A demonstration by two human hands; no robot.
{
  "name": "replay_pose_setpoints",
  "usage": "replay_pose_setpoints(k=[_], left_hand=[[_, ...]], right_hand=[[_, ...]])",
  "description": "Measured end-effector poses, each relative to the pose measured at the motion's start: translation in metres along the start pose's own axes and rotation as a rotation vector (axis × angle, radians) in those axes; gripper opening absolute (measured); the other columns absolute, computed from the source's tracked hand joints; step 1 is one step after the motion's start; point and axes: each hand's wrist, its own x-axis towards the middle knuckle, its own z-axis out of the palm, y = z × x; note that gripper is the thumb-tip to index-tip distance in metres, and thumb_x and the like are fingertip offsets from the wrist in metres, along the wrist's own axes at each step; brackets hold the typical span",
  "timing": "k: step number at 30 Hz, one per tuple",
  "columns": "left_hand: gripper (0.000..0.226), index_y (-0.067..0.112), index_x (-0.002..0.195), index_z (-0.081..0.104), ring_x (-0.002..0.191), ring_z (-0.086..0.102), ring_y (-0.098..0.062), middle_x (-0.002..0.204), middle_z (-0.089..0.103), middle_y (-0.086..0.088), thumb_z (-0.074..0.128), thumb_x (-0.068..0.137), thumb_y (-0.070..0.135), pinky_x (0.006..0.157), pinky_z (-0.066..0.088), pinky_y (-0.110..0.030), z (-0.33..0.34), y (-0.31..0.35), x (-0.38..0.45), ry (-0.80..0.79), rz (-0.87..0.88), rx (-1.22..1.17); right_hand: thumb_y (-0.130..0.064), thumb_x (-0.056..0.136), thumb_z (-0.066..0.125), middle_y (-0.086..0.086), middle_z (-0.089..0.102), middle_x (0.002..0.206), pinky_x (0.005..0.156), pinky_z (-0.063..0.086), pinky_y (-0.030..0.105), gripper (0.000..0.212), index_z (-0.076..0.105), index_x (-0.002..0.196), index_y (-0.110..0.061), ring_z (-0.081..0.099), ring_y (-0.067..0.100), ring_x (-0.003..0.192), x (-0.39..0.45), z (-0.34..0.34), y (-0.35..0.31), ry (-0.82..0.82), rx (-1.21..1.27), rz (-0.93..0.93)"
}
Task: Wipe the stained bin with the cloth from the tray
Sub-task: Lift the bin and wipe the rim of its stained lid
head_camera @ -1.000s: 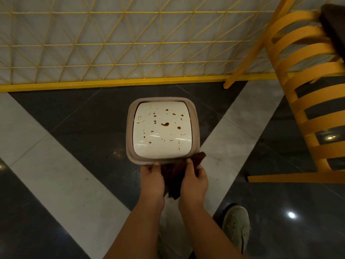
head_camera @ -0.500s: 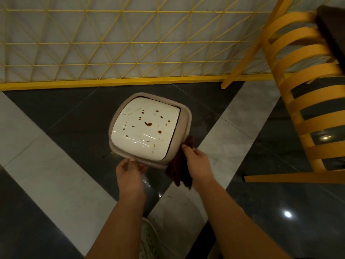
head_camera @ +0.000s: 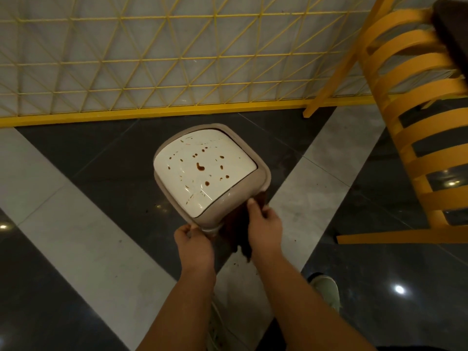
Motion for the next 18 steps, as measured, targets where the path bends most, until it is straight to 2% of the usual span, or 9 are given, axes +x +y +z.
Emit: replay_pose_setpoints(k=[3, 5, 8, 12, 15, 18], left_hand=[[0.017, 0.018, 0.118, 0.042, 0.086, 0.052, -0.018, 0.099, 0.054, -0.006, 0.04, 0.102, 0.013, 0.079, 0.043, -0.034, 0.001, 0.0, 0.0, -0.026, -0.002, -0.01], [0.015, 0.018, 0.116, 0.041, 0.089, 0.052, -0.02, 0.104, 0.054, -0.01, 0.038, 0.103, 0.012, 0.081, 0.045, -0.034, 0.003, 0.002, -0.001, -0.036, -0.014, -0.026], [0.014, 0.017, 0.116, 0.04, 0.092, 0.051, -0.022, 0.108, 0.053, -0.013, 0.037, 0.103, 0.013, 0.083, 0.046, -0.035, 0.006, 0.004, -0.005, -0.027, -0.006, -0.024], [0.018, 0.015, 0.12, 0.042, 0.087, 0.052, -0.02, 0.102, 0.054, -0.01, 0.036, 0.103, 0.016, 0.08, 0.044, -0.036, 0.003, 0.004, -0.002, -0.034, 0.01, 0.04], [0.021, 0.017, 0.121, 0.045, 0.09, 0.054, -0.021, 0.101, 0.057, -0.009, 0.039, 0.102, 0.017, 0.09, 0.046, -0.041, -0.005, 0.001, 0.005, -0.061, 0.015, 0.104], [0.018, 0.021, 0.118, 0.044, 0.087, 0.053, -0.02, 0.095, 0.054, -0.005, 0.039, 0.102, 0.016, 0.083, 0.047, -0.039, -0.011, 0.005, 0.01, -0.079, 0.033, 0.134]], right_hand=[[-0.038, 0.096, 0.052, -0.001, 0.06, 0.098, 0.083, 0.046, 0.033, 0.013, 0.055, 0.093, -0.025, 0.059, 0.019, 0.093, 0.026, -0.012, -0.038, 0.047, 0.006, 0.037], [-0.039, 0.096, 0.051, 0.0, 0.061, 0.1, 0.084, 0.047, 0.034, 0.018, 0.056, 0.102, -0.023, 0.059, 0.021, 0.095, 0.033, -0.011, -0.045, 0.08, 0.023, 0.024], [-0.039, 0.096, 0.051, 0.001, 0.064, 0.104, 0.091, 0.051, 0.038, 0.028, 0.06, 0.112, -0.017, 0.061, 0.02, 0.099, 0.019, 0.008, -0.019, 0.123, 0.086, 0.007], [-0.04, 0.095, 0.051, 0.001, 0.066, 0.102, 0.084, 0.051, 0.032, 0.029, 0.063, 0.106, -0.015, 0.062, 0.018, 0.098, -0.017, 0.021, 0.021, 0.049, 0.078, 0.033], [-0.04, 0.095, 0.051, 0.003, 0.064, 0.102, 0.082, 0.046, 0.033, 0.03, 0.062, 0.105, -0.014, 0.061, 0.02, 0.098, 0.003, 0.004, -0.003, 0.042, 0.07, 0.056], [-0.042, 0.096, 0.05, 0.003, 0.061, 0.105, 0.092, 0.048, 0.04, 0.031, 0.059, 0.116, -0.02, 0.059, 0.024, 0.101, 0.036, -0.017, -0.045, 0.05, 0.057, 0.053]])
